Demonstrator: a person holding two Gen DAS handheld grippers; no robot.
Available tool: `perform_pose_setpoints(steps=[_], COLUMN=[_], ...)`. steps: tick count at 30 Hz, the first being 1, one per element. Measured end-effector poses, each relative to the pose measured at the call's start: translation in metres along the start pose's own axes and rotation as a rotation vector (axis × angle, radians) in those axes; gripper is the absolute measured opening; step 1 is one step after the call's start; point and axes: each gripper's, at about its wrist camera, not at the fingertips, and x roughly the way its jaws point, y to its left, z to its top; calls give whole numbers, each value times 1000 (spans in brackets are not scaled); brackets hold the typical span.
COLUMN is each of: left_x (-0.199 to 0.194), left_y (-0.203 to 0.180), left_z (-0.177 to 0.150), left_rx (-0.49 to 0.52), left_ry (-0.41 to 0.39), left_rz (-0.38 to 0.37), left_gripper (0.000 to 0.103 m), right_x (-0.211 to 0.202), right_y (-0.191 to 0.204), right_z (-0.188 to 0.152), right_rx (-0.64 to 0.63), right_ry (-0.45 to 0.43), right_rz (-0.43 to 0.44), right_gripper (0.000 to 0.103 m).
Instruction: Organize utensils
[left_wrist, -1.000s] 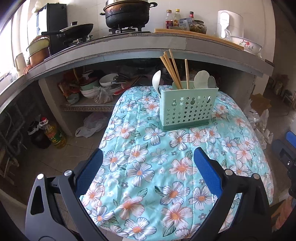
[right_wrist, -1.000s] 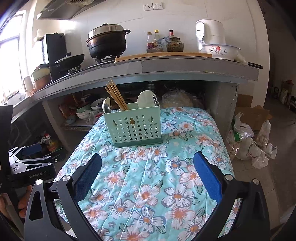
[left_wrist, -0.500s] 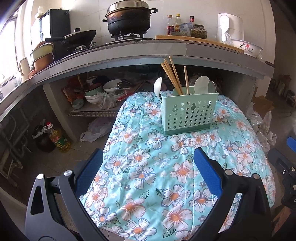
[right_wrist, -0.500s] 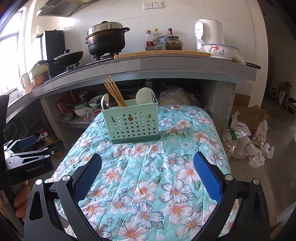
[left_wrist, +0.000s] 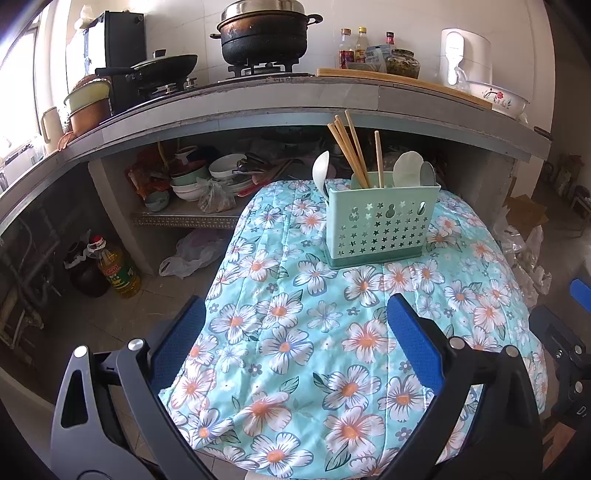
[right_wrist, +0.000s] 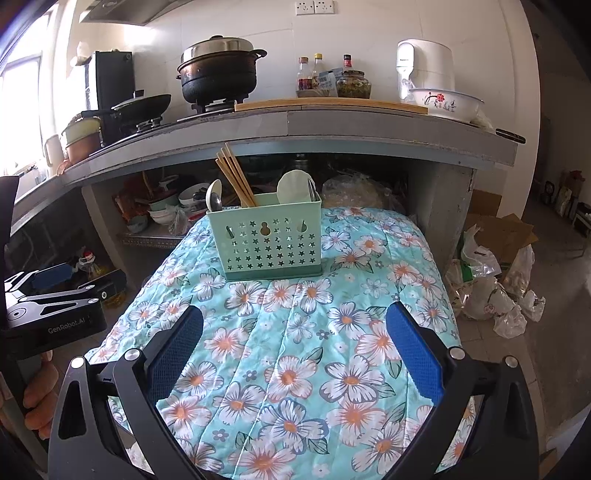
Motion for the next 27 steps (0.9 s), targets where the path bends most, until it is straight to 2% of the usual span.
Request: perform_pose_setpoints(steps=[6, 27], left_x=[4, 0], left_y=[2, -2], left_z=[-1, -3], left_rx=[-17, -20], left_ry=[17, 1], left_rz=[3, -3], left_gripper=[95, 95], right_x=[2, 4], right_y=[-1, -3], right_z=[0, 0], right_rx=[3, 0], right_ry=[5, 13], right_rz=[-6, -18], right_gripper=[97, 97])
